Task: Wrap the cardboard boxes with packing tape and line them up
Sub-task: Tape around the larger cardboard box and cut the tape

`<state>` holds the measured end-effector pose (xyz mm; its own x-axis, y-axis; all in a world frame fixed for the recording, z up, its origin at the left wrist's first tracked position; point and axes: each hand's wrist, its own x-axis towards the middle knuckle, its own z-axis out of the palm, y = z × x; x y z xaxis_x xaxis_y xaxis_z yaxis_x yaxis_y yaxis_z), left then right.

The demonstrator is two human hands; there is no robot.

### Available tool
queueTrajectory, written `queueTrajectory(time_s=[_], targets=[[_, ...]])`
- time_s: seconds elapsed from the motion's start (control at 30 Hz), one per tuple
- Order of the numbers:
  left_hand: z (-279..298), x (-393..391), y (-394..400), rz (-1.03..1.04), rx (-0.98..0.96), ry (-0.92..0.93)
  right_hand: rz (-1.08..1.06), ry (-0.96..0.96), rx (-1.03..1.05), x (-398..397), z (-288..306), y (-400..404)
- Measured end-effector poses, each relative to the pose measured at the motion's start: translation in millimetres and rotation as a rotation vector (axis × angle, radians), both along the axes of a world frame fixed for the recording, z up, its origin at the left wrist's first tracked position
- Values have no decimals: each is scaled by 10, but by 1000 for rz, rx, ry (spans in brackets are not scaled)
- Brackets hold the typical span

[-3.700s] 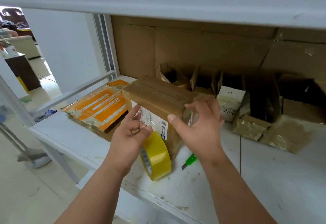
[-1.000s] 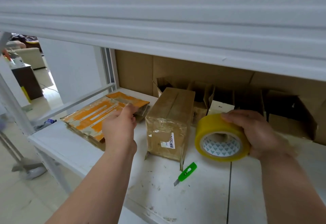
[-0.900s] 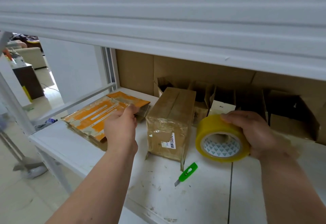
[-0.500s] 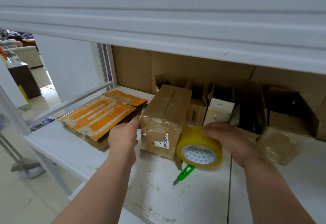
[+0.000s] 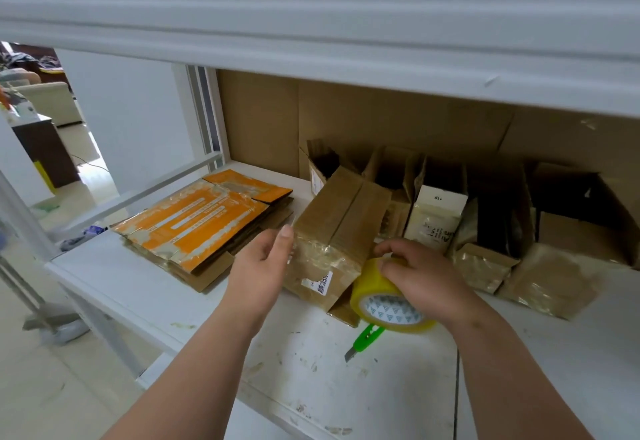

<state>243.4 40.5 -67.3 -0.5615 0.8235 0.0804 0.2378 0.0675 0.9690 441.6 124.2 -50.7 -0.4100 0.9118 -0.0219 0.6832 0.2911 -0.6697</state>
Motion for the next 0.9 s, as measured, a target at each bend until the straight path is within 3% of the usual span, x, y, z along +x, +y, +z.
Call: queueTrajectory(time_s=[0.13, 0.23, 0.4, 0.53, 0.77, 0.9], targets=[[-24, -77, 75, 55, -48, 286, 37, -182, 66, -78, 95, -53], [0, -160, 184, 96, -100, 422, 6, -190, 43, -154, 97, -116], [109, -252, 266, 124, -157, 127, -89, -134, 141, -294, 39, -219], [122, -274, 290, 123, -157, -131, -177, -248, 96, -418, 50, -207], [52, -370, 278, 132, -166, -263, -201, -182, -137, -505, 100, -29], [-86, -423, 248, 115, -239, -277, -193, -189, -115, -507, 77, -22]])
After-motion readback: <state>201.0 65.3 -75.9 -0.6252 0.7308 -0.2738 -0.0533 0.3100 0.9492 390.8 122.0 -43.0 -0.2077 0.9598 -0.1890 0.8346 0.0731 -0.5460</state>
